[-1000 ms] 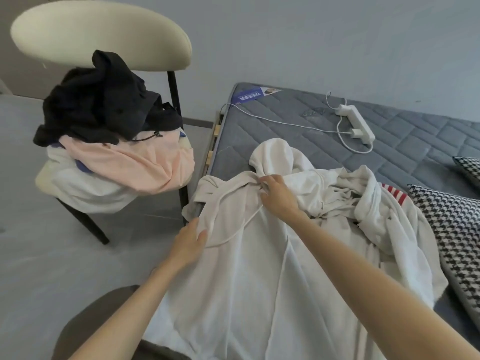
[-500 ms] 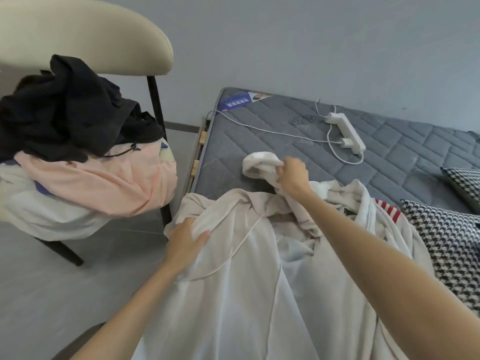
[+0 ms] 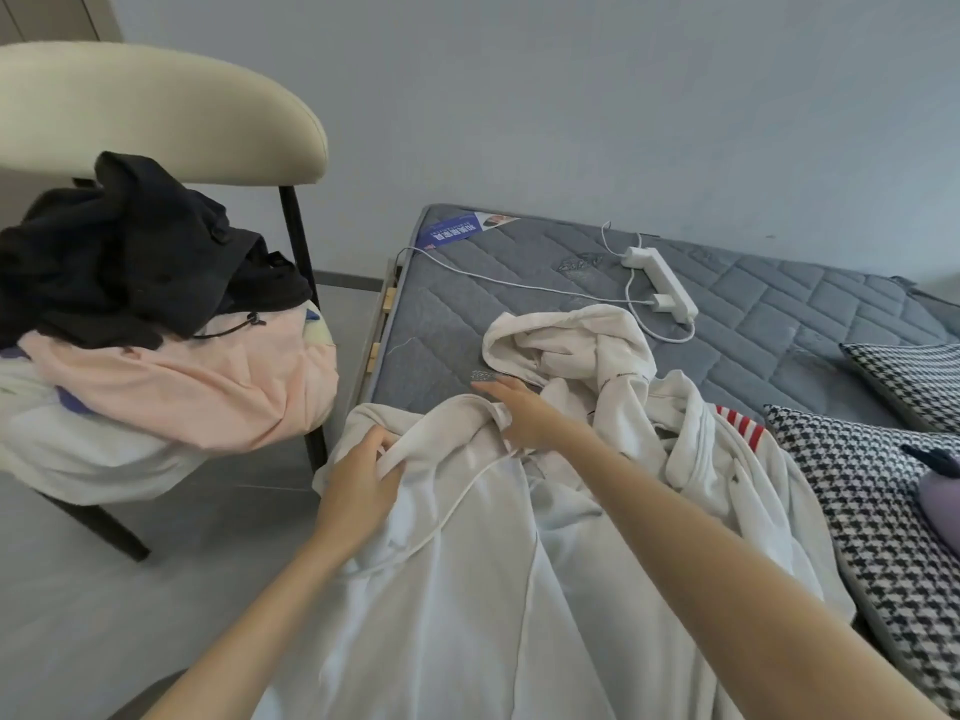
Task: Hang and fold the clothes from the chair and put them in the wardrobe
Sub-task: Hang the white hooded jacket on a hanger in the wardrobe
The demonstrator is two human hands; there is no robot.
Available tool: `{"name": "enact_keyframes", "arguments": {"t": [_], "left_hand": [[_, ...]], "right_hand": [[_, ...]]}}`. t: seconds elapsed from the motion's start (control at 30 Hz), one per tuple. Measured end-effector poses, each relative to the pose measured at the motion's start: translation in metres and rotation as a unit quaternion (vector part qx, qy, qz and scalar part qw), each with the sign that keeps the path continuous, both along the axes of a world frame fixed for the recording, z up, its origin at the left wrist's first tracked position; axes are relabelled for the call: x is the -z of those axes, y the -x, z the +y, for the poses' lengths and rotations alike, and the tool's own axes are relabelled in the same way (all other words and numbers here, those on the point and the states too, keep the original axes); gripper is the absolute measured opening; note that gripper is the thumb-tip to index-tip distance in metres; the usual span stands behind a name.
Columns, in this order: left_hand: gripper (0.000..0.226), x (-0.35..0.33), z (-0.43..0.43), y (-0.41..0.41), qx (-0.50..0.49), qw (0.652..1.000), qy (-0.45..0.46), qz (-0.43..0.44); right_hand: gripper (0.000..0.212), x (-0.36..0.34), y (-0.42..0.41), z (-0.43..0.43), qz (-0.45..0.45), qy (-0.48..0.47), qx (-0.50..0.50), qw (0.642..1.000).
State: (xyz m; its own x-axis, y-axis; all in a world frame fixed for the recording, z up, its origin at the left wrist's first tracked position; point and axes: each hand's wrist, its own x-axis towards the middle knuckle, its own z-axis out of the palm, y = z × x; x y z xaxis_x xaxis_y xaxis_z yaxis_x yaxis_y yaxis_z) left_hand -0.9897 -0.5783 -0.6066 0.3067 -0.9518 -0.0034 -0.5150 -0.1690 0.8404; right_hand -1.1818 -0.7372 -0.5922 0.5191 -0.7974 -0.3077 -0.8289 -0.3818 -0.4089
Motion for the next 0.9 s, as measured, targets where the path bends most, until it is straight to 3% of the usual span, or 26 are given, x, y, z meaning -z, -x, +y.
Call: {"name": "enact_keyframes", "arguments": {"t": [0.07,0.17,0.23,0.37,0.5,0.6,0.73,0.9], "left_hand": [[0.031,-0.011,0.009,-0.001,0.003,1.000,0.012,-0.009],[0.027,-0.023,0.018,-0.008,-0.001,0.998,0.004,-0.067],[0.021,-0.030,0.019,-0.017,-0.015,0.992,0.003,-0.126],[0.021,-0.052,0.015,-0.035,-0.047,0.977,0.054,-0.199],[0.022,-0.079,0.013,-0.044,-0.068,0.961,0.089,-0.254],[0.020,-0.087,0.017,-0.032,0.001,0.973,0.061,-0.223],[0.017,-0.065,0.029,0.005,0.181,0.967,-0.049,-0.175],[0.021,-0.034,0.052,0.059,0.274,0.957,-0.087,0.032]], "right_hand": [[0.079,0.014,-0.009,0.009,0.007,-0.001,0.017,1.000],[0.040,0.015,-0.022,0.014,0.075,0.069,0.071,0.992],[0.028,0.005,-0.031,0.014,0.071,0.135,0.091,0.984],[0.025,-0.030,-0.054,0.002,-0.041,0.226,0.109,0.967],[0.042,-0.063,-0.065,-0.003,-0.131,0.221,0.112,0.960],[0.044,-0.068,-0.048,0.002,-0.159,0.215,0.150,0.952],[0.038,-0.065,-0.003,0.017,-0.138,0.210,0.217,0.943],[0.027,-0.045,0.060,0.047,-0.102,0.108,0.359,0.921]]}}
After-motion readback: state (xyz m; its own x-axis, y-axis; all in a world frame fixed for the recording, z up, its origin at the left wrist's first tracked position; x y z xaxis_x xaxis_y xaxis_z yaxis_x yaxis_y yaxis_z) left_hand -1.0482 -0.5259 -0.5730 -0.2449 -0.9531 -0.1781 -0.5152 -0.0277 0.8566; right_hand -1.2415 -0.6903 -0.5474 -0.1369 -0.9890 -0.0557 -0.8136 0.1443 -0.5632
